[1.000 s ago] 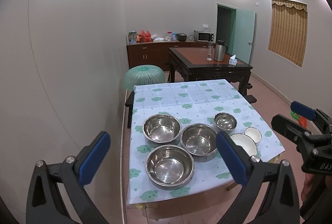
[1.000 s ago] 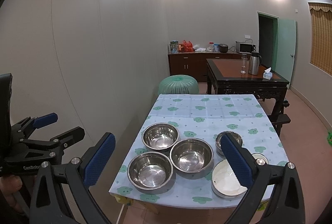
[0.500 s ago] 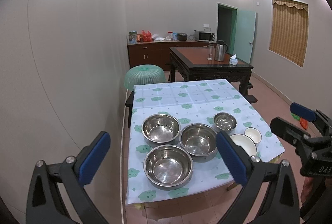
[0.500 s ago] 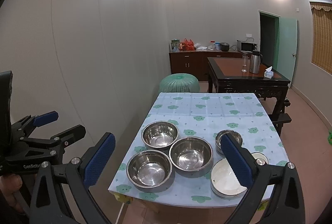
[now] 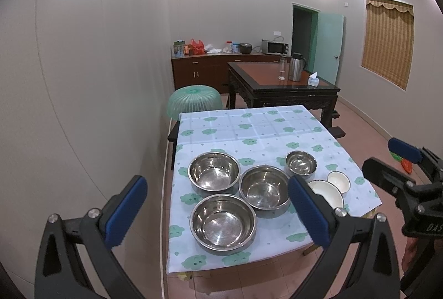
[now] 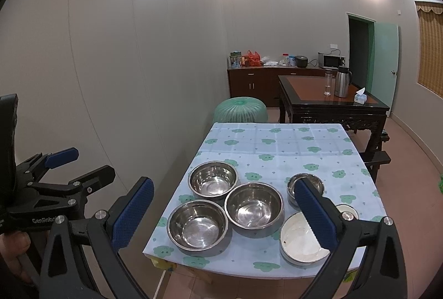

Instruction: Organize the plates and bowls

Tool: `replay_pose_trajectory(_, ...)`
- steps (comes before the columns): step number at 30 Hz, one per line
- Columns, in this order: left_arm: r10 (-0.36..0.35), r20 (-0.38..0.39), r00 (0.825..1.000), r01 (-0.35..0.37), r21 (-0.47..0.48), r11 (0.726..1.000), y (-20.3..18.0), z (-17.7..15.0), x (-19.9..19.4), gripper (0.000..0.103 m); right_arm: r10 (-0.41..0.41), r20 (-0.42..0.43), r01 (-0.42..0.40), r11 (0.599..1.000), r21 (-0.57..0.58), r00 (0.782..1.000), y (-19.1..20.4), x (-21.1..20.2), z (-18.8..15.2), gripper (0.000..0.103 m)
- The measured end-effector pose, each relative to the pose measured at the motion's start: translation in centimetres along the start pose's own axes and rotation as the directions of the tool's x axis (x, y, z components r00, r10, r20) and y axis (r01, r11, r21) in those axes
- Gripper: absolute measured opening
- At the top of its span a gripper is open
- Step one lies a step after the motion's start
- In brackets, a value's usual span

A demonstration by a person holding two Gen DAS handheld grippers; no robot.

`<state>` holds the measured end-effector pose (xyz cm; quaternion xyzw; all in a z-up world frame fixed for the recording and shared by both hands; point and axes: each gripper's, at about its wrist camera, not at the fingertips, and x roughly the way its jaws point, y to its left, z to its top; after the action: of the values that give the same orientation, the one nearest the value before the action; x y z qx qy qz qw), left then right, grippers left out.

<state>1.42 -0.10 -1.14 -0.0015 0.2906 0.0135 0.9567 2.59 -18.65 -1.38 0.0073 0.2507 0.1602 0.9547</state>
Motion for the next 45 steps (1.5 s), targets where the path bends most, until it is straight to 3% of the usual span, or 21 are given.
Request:
replay_pose_trajectory(13,0.016,-0.032,0.999,-0.017,-0.025,1.0,-1.5,0.0,1.7,0.103,0.028,-0.034,-0.029,1.0,-0.008,0.999,-2.1,1.0,-0.2,0.103)
replay_pose_trajectory(28,0.049,-0.159,0.986,-0.053,-0.021,0.998,-1.8,-2.9,5.5,0.103,0.099,-0.133,-0.092,0.994,0.056,0.986,-4.6,5.2,-2.3,0.103)
replay_pose_trajectory(36,0.028,-0.211,0.977,-0.037,-0.039,0.999,0.7,-2.8,11.1,0.103,0.092,-0.213,-0.088,0.996,0.027,0.973,-3.6,10.7,-2.4,0.103)
replay_pose_trajectory(45,0.01,-0.292,0.956,-0.029,-0.061,0.998,5.1,-1.0,21.9,0.103,0.047,-0.334,-0.04,0.999,0.029,0.941,-3.7,20.9,-1.3,0.102)
